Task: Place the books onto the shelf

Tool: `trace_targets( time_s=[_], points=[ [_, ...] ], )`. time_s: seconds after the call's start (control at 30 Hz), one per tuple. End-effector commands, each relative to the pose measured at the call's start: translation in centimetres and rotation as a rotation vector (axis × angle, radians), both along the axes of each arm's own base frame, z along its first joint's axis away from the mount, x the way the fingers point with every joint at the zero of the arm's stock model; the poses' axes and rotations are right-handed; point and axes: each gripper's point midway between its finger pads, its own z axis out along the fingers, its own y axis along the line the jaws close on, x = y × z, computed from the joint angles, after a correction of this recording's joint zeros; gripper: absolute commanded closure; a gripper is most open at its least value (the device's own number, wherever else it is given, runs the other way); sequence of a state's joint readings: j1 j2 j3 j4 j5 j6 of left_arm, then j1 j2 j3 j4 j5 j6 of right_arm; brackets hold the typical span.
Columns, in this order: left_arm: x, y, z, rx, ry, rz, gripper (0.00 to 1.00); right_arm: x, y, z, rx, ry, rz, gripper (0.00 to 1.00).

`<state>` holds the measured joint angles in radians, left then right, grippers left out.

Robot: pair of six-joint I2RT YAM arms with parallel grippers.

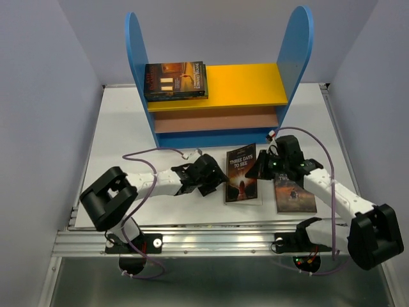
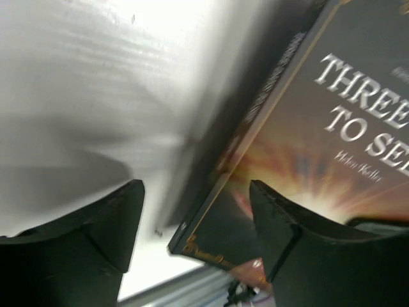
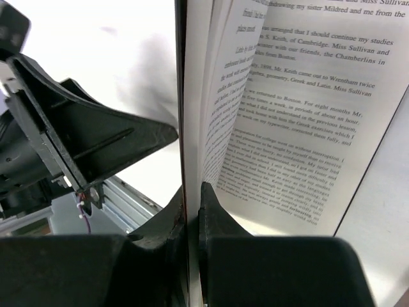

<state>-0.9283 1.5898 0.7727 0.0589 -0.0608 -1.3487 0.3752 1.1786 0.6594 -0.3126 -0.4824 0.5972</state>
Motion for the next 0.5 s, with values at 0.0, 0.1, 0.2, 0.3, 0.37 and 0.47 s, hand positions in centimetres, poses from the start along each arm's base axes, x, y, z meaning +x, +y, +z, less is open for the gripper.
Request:
trace_targets(
  time_s=[0.0, 0.1, 0.2, 0.3, 0.37, 0.47],
  points=[
    [-0.5, 0.5, 4.1, -0.084, -0.108, -0.050, 0.19, 1.1, 1.0, 7.3, 0.083, -0.260, 0.067, 0.99],
    [-0.8, 0.4, 8.6, -0.194, -0.254, -0.113, 0.07, 0.5, 1.7, 10.9, 0.148, -0.339, 0.125, 0.99],
    [-1.1, 1.0, 13.2, -0.251, -0.417, -0.175, 0.01, -0.4, 2.5, 15.0, 0.223, -0.416, 0.192, 0.99],
    [-2.6, 1.7, 18.8, -0.333, -0.613, -0.285, 0.01, -1.3, 3.2, 19.4, 0.293, -0.488, 0.262, 0.99],
    [-3.5, 2.5, 21.2, -0.344, -0.711, -0.338, 0.01, -2.0, 3.6, 22.3, 0.340, -0.537, 0.315, 0.99],
    [-3.6, 3.6, 23.0, -0.332, -0.789, -0.339, 0.01, -3.2, 3.8, 24.5, 0.385, -0.566, 0.366, 0.99]
  ],
)
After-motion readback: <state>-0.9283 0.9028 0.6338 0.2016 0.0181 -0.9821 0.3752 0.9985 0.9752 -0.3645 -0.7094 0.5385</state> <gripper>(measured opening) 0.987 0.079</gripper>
